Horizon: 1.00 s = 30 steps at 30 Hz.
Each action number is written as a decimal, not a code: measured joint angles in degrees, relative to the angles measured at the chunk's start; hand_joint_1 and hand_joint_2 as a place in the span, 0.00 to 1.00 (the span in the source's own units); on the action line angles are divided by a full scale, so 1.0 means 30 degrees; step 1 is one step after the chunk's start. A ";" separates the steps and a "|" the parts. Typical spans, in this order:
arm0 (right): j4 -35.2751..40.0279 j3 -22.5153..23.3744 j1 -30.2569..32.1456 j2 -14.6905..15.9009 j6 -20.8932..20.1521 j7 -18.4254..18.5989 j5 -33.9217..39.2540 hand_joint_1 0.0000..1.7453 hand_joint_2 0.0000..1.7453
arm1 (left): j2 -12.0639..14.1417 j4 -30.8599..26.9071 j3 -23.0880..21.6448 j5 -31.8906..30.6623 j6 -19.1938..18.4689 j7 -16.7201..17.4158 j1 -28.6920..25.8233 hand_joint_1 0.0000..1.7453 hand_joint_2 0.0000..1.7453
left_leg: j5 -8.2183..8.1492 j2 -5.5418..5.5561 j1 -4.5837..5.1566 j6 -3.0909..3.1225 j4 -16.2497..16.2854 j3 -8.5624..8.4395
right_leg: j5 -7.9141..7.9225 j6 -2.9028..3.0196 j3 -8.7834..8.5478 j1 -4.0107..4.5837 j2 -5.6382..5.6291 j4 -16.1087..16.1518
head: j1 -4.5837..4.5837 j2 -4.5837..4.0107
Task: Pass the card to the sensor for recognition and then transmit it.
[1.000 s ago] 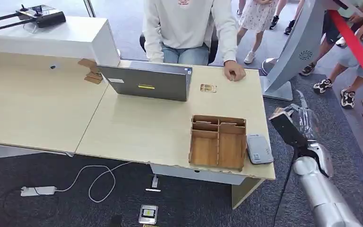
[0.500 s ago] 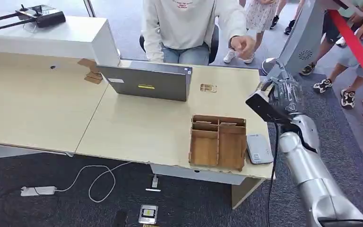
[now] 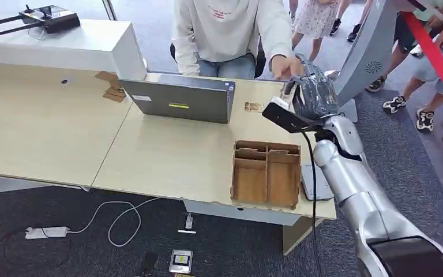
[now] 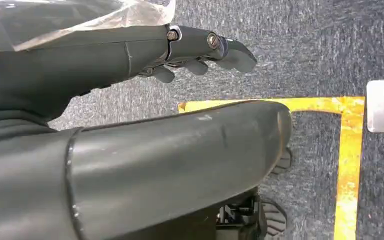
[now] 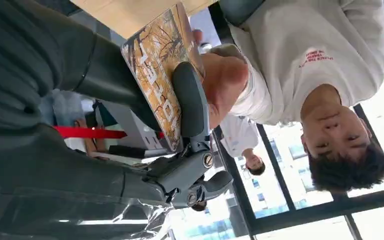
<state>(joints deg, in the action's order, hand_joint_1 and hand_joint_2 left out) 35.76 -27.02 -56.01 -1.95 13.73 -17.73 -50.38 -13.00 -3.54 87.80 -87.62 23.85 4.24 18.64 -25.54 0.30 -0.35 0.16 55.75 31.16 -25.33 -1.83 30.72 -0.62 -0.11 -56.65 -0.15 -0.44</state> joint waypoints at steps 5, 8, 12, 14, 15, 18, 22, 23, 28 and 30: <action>-0.1013 -0.0233 -0.0200 -0.0357 0.0000 0.0175 -0.0197 1.00 1.00 | 0.0095 0.0000 0.0000 -0.0088 0.0481 0.0131 0.0010 0.00 0.00 | 0.0000 -0.0002 0.0002 0.0000 0.0002 0.0001 | 0.0000 0.0000 0.0001 -0.0003 0.0000 0.0003 | 0.0007 0.0000; -0.1398 -0.0254 -0.0211 -0.0422 0.0015 0.0175 -0.0247 1.00 1.00 | 0.0197 0.0000 0.0000 0.0065 0.0502 0.0117 -0.0008 0.00 0.00 | 0.0000 -0.0001 0.0004 0.0000 0.0002 0.0000 | 0.0001 -0.0001 0.0002 -0.0003 0.0000 0.0004 | 0.0007 0.0000; -0.1587 -0.0247 -0.0217 -0.0430 0.0008 0.0175 -0.0247 1.00 1.00 | 0.0175 0.0000 0.0000 0.0146 0.0764 0.0167 0.0022 0.00 0.00 | 0.0000 -0.0004 0.0004 0.0000 0.0003 -0.0001 | 0.0002 -0.0001 0.0001 -0.0003 0.0000 0.0004 | 0.0000 0.0000; -0.1587 -0.0247 -0.0217 -0.0430 0.0008 0.0175 -0.0247 1.00 1.00 | 0.0175 0.0000 0.0000 0.0146 0.0764 0.0167 0.0022 0.00 0.00 | 0.0000 -0.0004 0.0004 0.0000 0.0003 -0.0001 | 0.0002 -0.0001 0.0001 -0.0003 0.0000 0.0004 | 0.0000 0.0000; -0.1587 -0.0247 -0.0217 -0.0430 0.0008 0.0175 -0.0247 1.00 1.00 | 0.0175 0.0000 0.0000 0.0146 0.0764 0.0167 0.0022 0.00 0.00 | 0.0000 -0.0004 0.0004 0.0000 0.0003 -0.0001 | 0.0002 -0.0001 0.0001 -0.0003 0.0000 0.0004 | 0.0000 0.0000; -0.1588 -0.0247 -0.0218 -0.0430 0.0007 0.0175 -0.0247 1.00 1.00 | 0.0175 0.0000 0.0000 0.0146 0.0766 0.0168 0.0025 0.00 0.00 | 0.0000 -0.0004 0.0004 0.0000 0.0004 -0.0002 | 0.0002 -0.0001 0.0001 -0.0003 0.0000 0.0004 | 0.0000 0.0000; -0.1872 -0.0247 -0.0231 -0.0444 0.0015 0.0168 -0.0248 0.00 1.00 | 0.0058 0.0000 0.0000 0.0146 0.1297 0.0408 0.0093 0.00 0.00 | 0.0000 -0.0004 0.0003 0.0000 0.0004 -0.0003 | 0.0002 0.0000 0.0001 -0.0003 0.0000 0.0004 | 0.0000 0.0000; -0.1937 -0.0247 -0.0230 -0.0444 0.0029 0.0168 -0.0248 0.00 1.00 | 0.0044 0.0000 0.0000 0.0153 0.1311 0.0408 0.0093 0.00 0.00 | 0.0000 -0.0004 0.0004 0.0000 0.0004 -0.0003 | 0.0002 0.0000 0.0001 -0.0003 0.0000 0.0004 | 0.0007 0.0000; -0.2877 -0.0262 -0.0414 -0.0502 0.1163 0.0167 -0.0741 0.00 0.00 | -0.0117 0.0044 0.0000 0.0714 0.1778 0.0503 0.0020 0.00 0.00 | 0.0002 -0.0006 0.0002 -0.0002 0.0004 0.0000 | 0.0005 0.0003 0.0004 -0.0001 -0.0003 0.0003 | 0.0000 0.0000; -0.2957 -0.0262 -0.0478 -0.0502 0.1414 0.0168 -0.0845 0.00 0.00 | -0.0109 0.0044 0.0000 0.0495 0.2004 0.0452 -0.0011 0.00 0.00 | 0.0002 -0.0007 0.0003 -0.0002 0.0004 -0.0001 | 0.0005 0.0003 0.0005 -0.0002 -0.0003 0.0004 | 0.0007 0.0000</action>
<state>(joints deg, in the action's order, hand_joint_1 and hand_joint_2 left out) 26.88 -27.80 -57.45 -3.45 17.97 -17.22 -52.92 -13.33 -3.41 87.80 -86.14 29.86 5.60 18.61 -25.53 0.28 -0.34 0.16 55.76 31.16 -25.32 -1.82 30.73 -0.62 -0.11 -56.64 -0.13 -0.44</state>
